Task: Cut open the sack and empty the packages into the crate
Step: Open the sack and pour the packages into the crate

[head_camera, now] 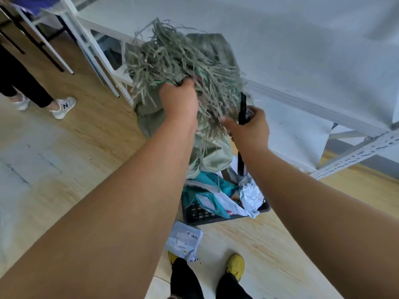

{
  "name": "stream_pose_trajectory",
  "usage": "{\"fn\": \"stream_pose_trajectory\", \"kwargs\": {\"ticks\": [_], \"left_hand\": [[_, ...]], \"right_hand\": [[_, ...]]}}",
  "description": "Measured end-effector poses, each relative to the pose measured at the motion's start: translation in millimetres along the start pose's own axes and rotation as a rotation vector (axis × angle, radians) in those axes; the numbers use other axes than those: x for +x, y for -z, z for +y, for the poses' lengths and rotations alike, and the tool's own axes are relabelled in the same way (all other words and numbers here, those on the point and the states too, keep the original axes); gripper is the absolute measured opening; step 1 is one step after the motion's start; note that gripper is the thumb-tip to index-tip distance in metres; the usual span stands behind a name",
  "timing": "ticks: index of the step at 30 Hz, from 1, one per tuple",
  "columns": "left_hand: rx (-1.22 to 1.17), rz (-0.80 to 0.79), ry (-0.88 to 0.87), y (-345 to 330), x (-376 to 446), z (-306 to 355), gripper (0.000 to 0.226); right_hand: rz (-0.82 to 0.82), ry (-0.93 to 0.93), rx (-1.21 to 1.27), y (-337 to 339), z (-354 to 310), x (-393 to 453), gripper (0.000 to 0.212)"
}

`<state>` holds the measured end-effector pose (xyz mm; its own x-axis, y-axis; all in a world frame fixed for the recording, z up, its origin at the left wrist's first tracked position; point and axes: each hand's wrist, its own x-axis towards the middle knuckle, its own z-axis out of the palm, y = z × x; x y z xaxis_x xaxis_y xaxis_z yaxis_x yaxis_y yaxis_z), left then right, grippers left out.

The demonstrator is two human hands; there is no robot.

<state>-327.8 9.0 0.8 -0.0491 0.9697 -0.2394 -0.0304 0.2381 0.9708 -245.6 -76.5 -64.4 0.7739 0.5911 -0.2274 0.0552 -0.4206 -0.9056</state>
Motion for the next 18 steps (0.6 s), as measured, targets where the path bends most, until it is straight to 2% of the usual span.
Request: {"fn": "stream_pose_trajectory", "kwargs": {"ticks": [4, 6, 9, 12, 14, 16, 18], "left_hand": [[0.027, -0.004, 0.017, -10.9, -5.5, 4.1, 0.011], [0.063, 0.005, 0.016, -9.1, -4.2, -1.1, 0.01], [0.213, 0.016, -0.022, 0.9, 3.6, -13.7, 0.01], [0.291, 0.033, -0.009, 8.4, 6.2, -23.7, 0.022], [0.293, 0.056, 0.001, 9.6, 7.6, -26.4, 0.025], [0.292, 0.057, -0.02, 9.1, 6.3, -23.7, 0.019], [0.296, 0.077, -0.047, 7.9, 6.2, -20.2, 0.025]], "right_hand": [[-0.301, -0.298, 0.339, -12.5, 18.9, -5.2, 0.029], [-0.316, -0.351, 0.386, -15.3, 24.3, -7.3, 0.016], [-0.163, -0.246, 0.337, -9.4, 17.7, -1.0, 0.015], [-0.072, -0.046, 0.283, 0.9, -2.5, 7.8, 0.012], [-0.096, 0.042, 0.21, 3.6, -7.9, 14.4, 0.009], [-0.167, 0.029, 0.038, 7.3, -8.4, 19.3, 0.011], [-0.158, 0.049, -0.061, 11.5, -14.5, 24.4, 0.011]]}}
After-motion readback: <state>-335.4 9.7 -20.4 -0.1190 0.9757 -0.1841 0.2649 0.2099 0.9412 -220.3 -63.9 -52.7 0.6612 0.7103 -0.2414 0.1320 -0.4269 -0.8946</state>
